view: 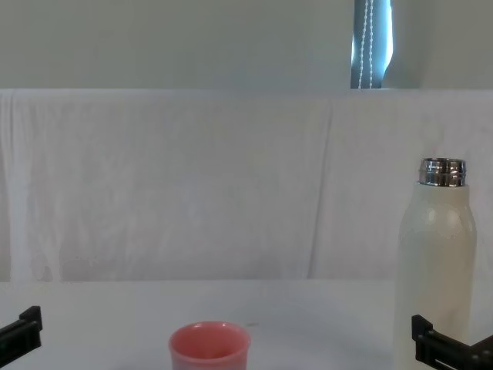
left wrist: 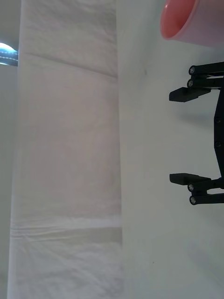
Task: Grasp the thermos with one hand and pour water into the cup lid.
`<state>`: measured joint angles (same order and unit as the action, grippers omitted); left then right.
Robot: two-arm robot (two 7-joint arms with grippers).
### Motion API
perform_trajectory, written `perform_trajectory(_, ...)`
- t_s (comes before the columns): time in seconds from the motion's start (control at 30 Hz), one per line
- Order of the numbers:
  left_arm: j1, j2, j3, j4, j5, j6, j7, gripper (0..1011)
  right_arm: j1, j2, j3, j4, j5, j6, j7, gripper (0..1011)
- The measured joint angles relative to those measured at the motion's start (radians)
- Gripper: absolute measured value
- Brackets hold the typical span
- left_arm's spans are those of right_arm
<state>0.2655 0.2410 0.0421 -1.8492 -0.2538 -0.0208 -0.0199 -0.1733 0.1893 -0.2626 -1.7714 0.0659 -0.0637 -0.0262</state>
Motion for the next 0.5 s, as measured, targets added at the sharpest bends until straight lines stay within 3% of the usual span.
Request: perform_trajectory(0.5, 0.000, 0.000, 0.000, 0.000, 0.000, 0.000, 0.000, 1001, 0.000, 0.000, 0.000, 0.000, 0.000, 0.000, 0.000, 1002)
